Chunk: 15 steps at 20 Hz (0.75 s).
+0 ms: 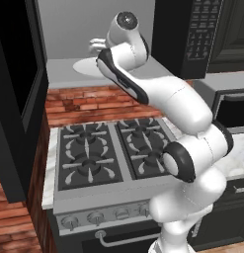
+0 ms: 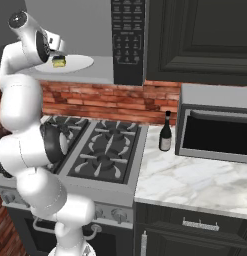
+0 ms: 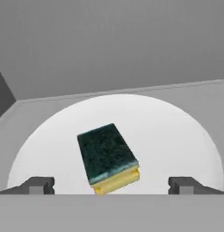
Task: Place the sponge inside the microwave to prepare for sanitizing.
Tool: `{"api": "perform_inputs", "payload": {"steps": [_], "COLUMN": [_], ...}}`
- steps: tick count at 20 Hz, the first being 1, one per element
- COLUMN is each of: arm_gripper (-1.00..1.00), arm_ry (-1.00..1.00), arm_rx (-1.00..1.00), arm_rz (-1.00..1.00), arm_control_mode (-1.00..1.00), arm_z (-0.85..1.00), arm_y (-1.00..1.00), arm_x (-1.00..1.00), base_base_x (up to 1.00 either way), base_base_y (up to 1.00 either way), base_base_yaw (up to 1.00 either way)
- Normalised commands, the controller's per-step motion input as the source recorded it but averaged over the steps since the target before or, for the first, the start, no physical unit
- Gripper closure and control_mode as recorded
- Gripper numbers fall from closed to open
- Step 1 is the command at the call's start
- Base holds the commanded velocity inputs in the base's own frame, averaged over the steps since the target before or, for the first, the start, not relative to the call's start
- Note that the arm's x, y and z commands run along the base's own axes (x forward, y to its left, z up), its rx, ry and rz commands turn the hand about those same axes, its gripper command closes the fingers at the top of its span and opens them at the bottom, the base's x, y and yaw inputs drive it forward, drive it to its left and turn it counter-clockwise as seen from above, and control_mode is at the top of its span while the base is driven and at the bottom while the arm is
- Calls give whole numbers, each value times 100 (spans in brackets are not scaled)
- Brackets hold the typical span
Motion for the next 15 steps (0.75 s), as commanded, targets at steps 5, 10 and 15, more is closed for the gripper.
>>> {"api": "perform_inputs", "payload": {"steps": [5, 10, 15], "arm_gripper": [-100, -100, -100], "arm_ry": [-5, 0, 5], "arm_rx": [10, 11, 6], "arm_rz": [-3, 0, 0], "arm_control_mode": [-100, -100, -100], "arm_z": [-5, 20, 25], "arm_y": [-12, -24, -26], "arm_x": [-61, -55, -59], "base_base_x": [0, 0, 0], "base_base_y": [0, 0, 0], "base_base_yaw": [0, 0, 0]}}
